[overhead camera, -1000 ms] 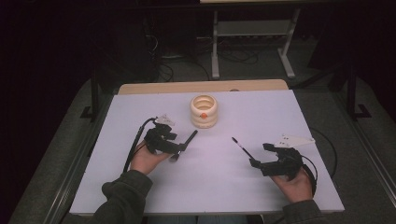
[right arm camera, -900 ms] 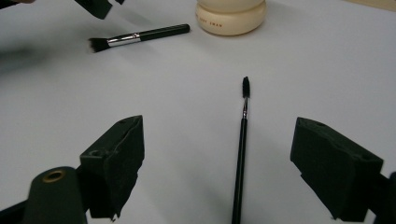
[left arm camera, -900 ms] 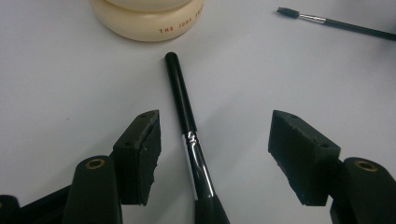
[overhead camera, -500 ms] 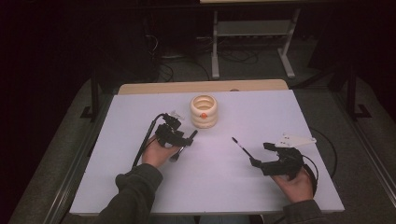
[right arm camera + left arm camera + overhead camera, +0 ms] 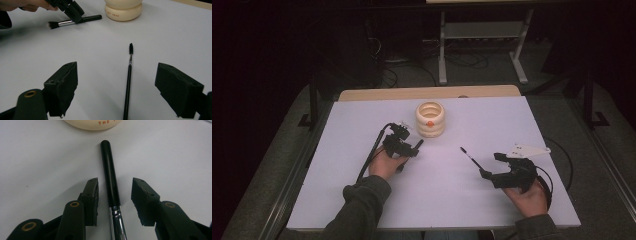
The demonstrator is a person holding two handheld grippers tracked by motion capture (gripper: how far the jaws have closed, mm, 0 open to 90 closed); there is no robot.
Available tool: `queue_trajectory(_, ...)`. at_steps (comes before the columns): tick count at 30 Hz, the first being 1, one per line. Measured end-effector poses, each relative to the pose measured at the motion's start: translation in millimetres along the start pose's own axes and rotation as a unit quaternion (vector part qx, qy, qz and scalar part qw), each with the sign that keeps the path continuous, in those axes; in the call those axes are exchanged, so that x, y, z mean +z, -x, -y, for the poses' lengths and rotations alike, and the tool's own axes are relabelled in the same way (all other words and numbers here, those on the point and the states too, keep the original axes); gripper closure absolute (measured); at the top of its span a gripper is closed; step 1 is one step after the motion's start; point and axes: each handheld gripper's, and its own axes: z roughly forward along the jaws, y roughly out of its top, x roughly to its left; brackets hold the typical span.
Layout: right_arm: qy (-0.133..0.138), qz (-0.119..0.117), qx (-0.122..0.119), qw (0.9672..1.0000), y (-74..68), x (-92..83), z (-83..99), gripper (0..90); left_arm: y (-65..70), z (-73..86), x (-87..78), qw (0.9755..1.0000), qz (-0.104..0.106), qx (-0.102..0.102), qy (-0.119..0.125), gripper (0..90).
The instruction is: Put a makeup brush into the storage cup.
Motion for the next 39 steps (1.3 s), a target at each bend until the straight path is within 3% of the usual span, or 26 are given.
queue_trajectory(4, 0.002, 0.0, -0.006, 1.0, -0.2, 0.4, -0.7, 17.7, 0.7, -0.2, 2.1, 0.9999, -0.003, 0.003, -0.013, 61.0)
queue_trajectory(17, 0.002, 0.0, -0.006, 1.0, -1.0, 1.9, -2.6, 17.7, 5.8, 0.0, 6.0, 0.9997, -0.025, -0.007, -0.001, 77.0)
queue_trajectory(22, 0.001, 0.0, -0.009, 1.0, -2.0, 2.3, -3.2, 17.8, 9.6, -1.2, 6.6, 0.9991, -0.041, 0.011, -0.008, 79.2)
queue_trajectory(33, 0.0, 0.0, -0.008, 1.0, -2.1, 2.3, -2.8, 18.2, 7.9, -3.8, 5.6, 0.9991, -0.035, 0.011, -0.02, 79.8)
queue_trajectory(39, -0.003, -0.001, -0.009, 1.0, -2.5, 2.6, -2.4, 18.4, 6.7, -2.5, 2.4, 0.9988, -0.034, 0.022, -0.029, 79.8)
